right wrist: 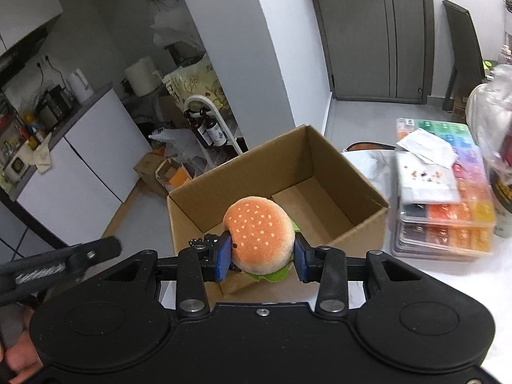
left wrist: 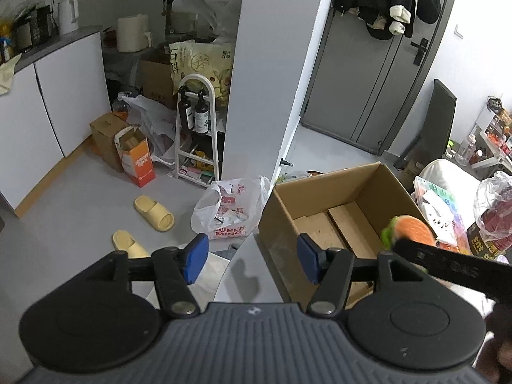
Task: Organize soft objects
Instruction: 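Lower the burger plush into the cardboard box and open the right gripper, then move both grippers back over the table toward the grey plush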
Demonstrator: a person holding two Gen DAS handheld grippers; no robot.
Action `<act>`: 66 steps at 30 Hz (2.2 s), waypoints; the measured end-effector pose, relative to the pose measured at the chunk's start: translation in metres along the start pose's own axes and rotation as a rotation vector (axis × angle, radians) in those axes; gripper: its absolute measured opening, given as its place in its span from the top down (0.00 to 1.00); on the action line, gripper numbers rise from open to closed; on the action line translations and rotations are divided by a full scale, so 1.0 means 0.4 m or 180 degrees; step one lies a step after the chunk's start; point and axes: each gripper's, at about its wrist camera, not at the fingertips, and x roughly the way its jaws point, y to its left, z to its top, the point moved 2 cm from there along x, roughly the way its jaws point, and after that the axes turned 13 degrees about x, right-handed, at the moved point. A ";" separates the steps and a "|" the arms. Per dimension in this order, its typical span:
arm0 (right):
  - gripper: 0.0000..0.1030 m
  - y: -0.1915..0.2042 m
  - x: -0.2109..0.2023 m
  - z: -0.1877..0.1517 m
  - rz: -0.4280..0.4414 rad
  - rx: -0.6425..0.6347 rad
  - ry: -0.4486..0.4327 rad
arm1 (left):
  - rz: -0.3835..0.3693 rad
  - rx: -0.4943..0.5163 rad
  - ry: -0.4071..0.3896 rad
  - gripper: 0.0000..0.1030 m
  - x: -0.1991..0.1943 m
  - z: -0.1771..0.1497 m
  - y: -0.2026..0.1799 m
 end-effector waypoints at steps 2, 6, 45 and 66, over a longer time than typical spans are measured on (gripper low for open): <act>0.62 0.012 0.024 -0.004 -0.0045 -0.0054 0.0052 | -0.0038 -0.0030 0.0004 0.42 -0.002 -0.004 0.009; 0.62 0.029 0.062 -0.008 -0.0135 -0.0082 0.0155 | -0.0091 -0.0041 -0.0010 0.42 -0.006 -0.006 0.022; 0.09 0.049 0.016 0.002 -0.0596 -0.0175 0.0395 | -0.0232 -0.0059 -0.0071 0.42 -0.028 -0.009 0.013; 0.00 -0.116 -0.304 -0.002 -0.0195 0.0126 -0.0163 | -0.0400 0.0476 -0.0124 0.11 -0.130 0.000 -0.185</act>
